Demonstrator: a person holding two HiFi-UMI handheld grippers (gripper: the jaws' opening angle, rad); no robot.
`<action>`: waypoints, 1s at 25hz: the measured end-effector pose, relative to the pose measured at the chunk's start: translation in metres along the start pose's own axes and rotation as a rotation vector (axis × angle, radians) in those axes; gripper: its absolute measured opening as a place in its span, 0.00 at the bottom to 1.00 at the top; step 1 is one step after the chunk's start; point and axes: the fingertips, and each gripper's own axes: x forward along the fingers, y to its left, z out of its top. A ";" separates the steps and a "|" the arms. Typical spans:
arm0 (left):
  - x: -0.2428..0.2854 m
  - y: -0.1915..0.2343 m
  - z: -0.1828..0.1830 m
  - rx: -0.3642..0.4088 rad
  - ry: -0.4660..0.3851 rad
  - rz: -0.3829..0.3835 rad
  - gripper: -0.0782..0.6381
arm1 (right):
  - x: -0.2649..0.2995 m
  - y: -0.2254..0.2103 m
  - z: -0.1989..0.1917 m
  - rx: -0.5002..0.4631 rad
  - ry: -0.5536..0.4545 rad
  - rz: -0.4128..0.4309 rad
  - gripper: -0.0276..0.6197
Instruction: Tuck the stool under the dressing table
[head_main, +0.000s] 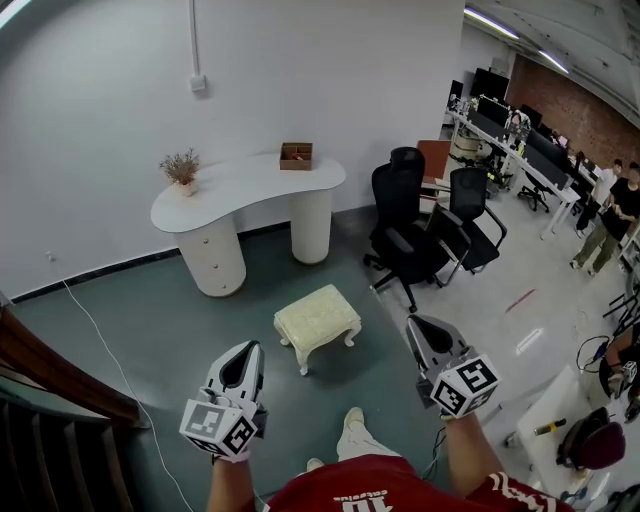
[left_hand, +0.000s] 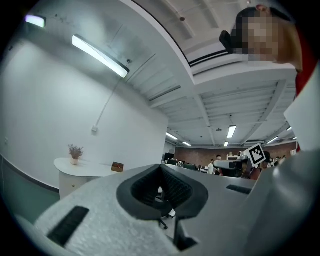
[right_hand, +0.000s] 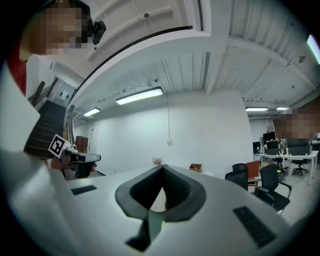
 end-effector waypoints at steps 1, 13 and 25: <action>0.004 0.002 -0.002 -0.002 0.006 -0.003 0.10 | 0.004 -0.002 0.000 0.000 0.000 0.006 0.05; 0.113 0.024 0.001 -0.001 0.003 0.096 0.11 | 0.089 -0.105 0.011 0.025 -0.054 0.058 0.05; 0.228 -0.005 0.002 0.147 -0.085 0.160 0.85 | 0.145 -0.217 0.025 0.026 -0.179 0.157 0.85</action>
